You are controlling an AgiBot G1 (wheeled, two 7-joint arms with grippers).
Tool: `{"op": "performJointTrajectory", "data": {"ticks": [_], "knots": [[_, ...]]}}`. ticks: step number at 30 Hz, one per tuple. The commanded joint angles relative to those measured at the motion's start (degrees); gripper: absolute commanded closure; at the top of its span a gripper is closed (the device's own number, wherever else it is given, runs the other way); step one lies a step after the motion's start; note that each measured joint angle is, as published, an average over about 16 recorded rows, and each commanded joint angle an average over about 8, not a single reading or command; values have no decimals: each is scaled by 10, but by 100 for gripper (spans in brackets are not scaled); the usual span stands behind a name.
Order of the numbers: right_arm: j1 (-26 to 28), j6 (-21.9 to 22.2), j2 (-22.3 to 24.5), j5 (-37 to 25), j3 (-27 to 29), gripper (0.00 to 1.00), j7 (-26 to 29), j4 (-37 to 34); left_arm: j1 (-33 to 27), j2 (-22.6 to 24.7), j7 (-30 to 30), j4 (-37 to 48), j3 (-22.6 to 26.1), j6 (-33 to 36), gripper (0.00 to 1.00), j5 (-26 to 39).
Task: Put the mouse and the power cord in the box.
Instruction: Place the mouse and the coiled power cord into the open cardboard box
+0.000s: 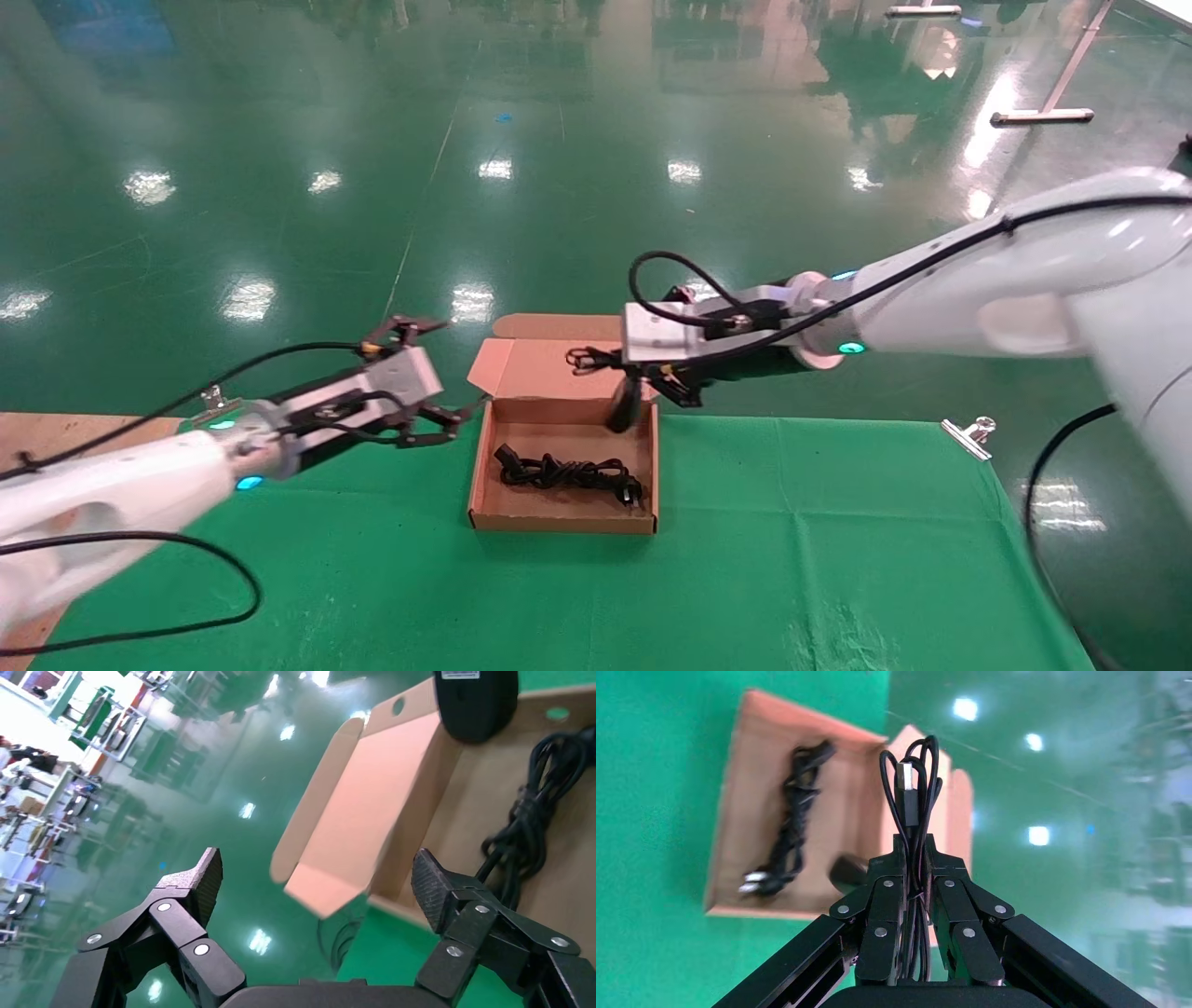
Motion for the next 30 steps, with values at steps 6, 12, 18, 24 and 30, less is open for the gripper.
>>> {"op": "performJointTrajectory", "data": {"ticks": [6,12,18,24,30], "knots": [[-52,62,-3,27,-42,100,49,85,0,-37,14,36,-13,45,0,-18],[-87,76,-2,44,-108,100,87,134,4,-57,28,56,-20,64,0,-27],[-105,95,0,53,-158,97,114,148,8,-67,48,68,-26,70,0,-35],[-115,113,0,62,-183,27,127,155,9,-70,54,75,-30,77,0,-41],[-116,115,1,65,-184,0,127,156,9,-69,54,76,-30,78,0,-42]]}}
